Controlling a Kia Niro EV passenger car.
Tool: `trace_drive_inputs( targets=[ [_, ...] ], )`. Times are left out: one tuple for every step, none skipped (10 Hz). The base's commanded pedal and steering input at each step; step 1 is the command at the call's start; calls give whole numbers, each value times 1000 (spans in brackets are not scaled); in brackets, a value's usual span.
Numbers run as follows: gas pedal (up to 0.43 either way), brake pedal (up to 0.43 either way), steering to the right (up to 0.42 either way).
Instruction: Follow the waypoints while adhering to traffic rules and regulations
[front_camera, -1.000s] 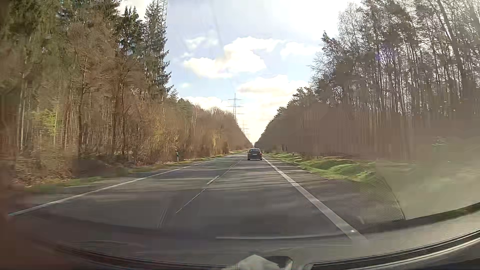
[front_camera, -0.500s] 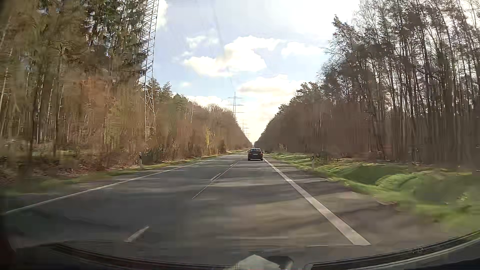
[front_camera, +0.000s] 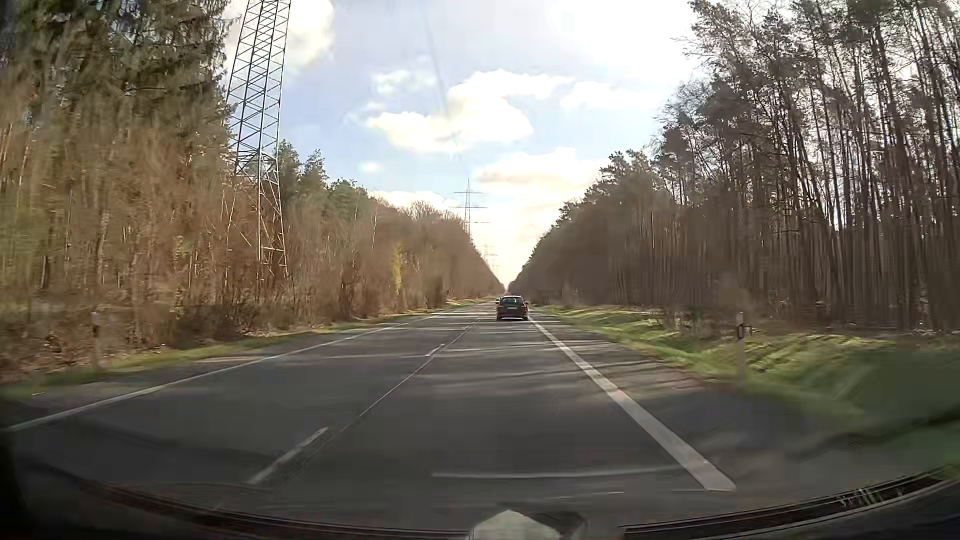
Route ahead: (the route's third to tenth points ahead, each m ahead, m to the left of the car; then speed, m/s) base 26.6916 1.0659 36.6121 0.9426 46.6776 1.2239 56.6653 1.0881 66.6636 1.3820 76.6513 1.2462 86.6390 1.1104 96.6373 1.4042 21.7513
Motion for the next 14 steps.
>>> trace_drive_inputs(
  targets=[
    [138, 0, 0],
    [138, 0, 0],
    [138, 0, 0],
    [138, 0, 0],
    [138, 0, 0],
    [138, 0, 0],
    [138, 0, -1],
    [138, 0, 0],
    [138, 0, 0],
    [138, 0, 0],
    [138, 0, 0],
    [138, 0, 0],
    [138, 0, -1],
    [138, 0, 0]
  ],
)
